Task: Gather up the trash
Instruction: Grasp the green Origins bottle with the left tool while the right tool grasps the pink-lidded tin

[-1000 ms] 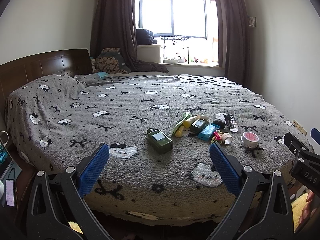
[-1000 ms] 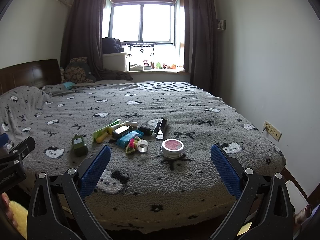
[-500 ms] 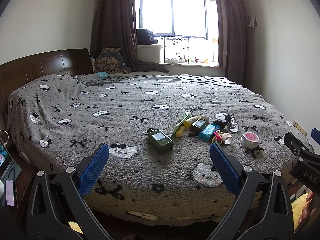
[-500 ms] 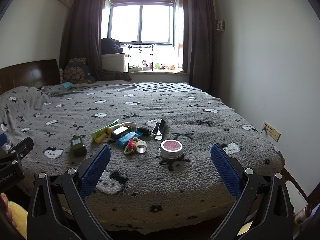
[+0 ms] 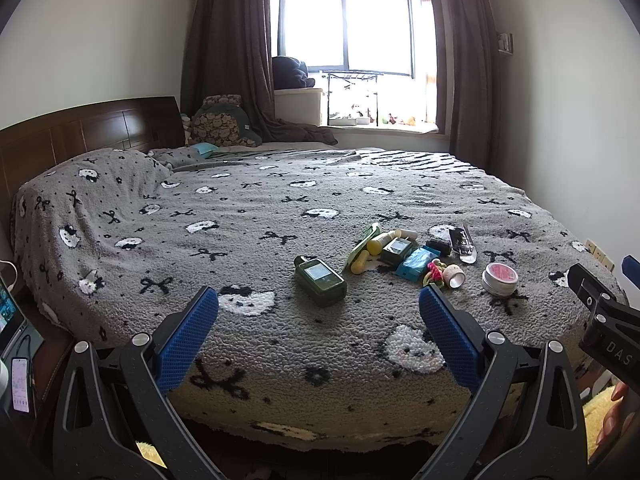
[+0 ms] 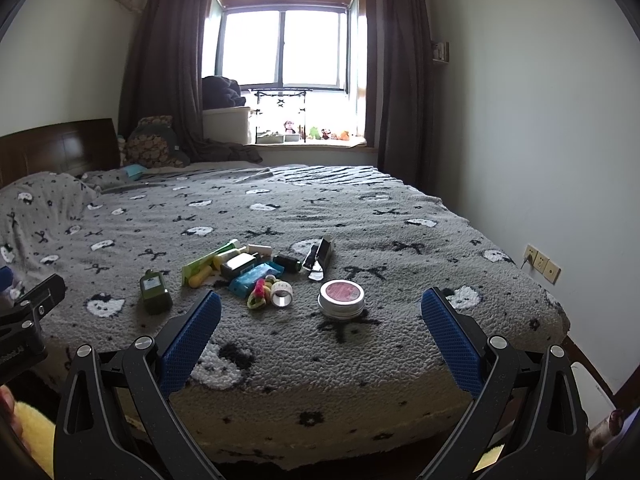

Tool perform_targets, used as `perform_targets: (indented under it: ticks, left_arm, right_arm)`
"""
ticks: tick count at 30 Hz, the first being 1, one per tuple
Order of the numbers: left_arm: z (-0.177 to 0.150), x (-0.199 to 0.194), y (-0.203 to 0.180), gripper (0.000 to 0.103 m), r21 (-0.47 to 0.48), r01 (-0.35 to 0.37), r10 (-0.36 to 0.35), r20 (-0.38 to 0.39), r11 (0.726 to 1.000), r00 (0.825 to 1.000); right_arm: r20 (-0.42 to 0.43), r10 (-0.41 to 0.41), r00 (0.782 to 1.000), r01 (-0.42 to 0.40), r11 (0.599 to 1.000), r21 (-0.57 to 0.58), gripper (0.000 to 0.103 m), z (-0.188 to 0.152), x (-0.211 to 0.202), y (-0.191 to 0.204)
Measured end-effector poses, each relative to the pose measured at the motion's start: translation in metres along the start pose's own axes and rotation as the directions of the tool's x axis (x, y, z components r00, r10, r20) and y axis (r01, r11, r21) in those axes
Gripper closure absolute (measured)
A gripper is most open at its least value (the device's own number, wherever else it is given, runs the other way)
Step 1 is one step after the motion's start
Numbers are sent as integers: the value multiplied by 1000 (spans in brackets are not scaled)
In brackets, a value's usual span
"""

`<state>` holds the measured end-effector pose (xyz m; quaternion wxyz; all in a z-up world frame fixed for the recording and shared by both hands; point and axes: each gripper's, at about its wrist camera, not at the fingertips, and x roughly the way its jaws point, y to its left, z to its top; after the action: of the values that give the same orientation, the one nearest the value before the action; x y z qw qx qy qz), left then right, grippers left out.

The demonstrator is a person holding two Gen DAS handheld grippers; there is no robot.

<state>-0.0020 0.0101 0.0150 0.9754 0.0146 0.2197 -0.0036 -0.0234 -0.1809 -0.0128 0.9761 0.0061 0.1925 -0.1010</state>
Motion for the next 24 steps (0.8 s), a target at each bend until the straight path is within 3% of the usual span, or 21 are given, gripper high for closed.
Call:
perform_targets:
  ticks: [9, 14, 24]
  left_arm:
    - [-6, 12, 2, 8, -4, 24, -24, -14, 1000, 1000]
    - [-15, 31, 2, 8, 10, -1, 1, -42, 1000, 999]
    - [-38, 88, 7, 8, 40, -29, 35, -155, 999, 987]
  right_arm:
    - [-27, 36, 999, -36, 999, 16, 3, -7, 9, -3]
    - [-65, 26, 998, -25, 1000, 16, 3, -16, 27, -6]
    - [-164, 5, 986, 3, 999, 47, 3, -36, 76, -29]
